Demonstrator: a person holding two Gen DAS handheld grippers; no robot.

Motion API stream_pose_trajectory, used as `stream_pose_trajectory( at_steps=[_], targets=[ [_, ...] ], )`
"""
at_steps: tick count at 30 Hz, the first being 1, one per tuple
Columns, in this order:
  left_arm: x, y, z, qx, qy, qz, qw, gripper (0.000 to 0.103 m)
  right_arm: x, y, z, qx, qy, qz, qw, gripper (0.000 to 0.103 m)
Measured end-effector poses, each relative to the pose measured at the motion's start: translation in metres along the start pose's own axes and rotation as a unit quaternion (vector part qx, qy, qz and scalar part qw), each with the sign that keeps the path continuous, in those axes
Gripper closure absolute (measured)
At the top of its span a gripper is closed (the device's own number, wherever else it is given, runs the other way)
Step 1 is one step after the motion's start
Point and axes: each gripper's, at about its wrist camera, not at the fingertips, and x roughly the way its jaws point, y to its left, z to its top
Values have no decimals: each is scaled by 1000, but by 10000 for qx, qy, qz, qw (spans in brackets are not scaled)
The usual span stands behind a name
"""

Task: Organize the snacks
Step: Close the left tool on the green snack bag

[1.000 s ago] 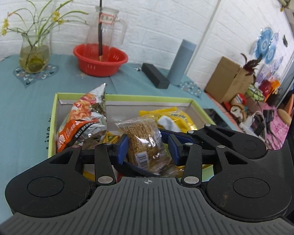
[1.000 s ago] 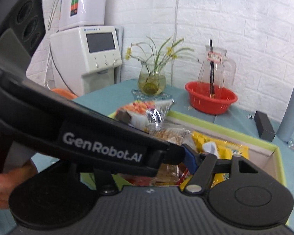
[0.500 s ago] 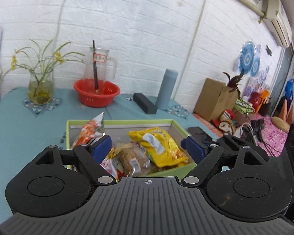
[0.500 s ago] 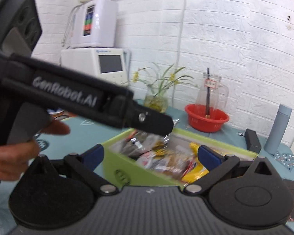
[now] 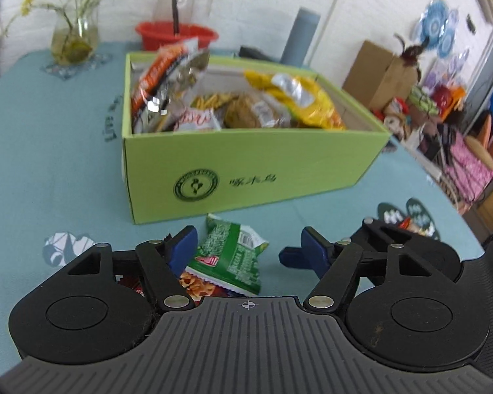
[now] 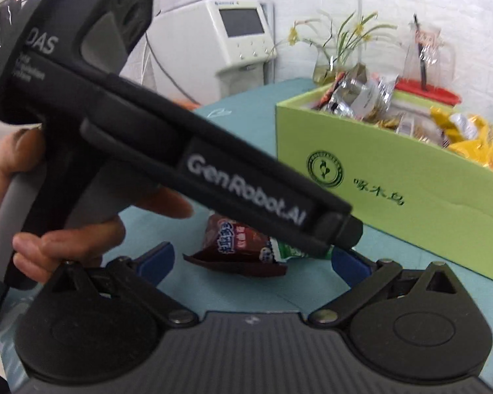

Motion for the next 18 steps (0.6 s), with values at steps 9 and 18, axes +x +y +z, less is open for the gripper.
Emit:
stream_pose_trajectory(
  at_steps=[9,18],
  targets=[
    [7,-12,-6,99,254,-391,9989,59,-6,-13,-10,158,187,16,9997,1],
    [1,-56,-52,-176,421,-852,9953,59,-59,1,-52,47,301,-289,9991,1]
  ],
)
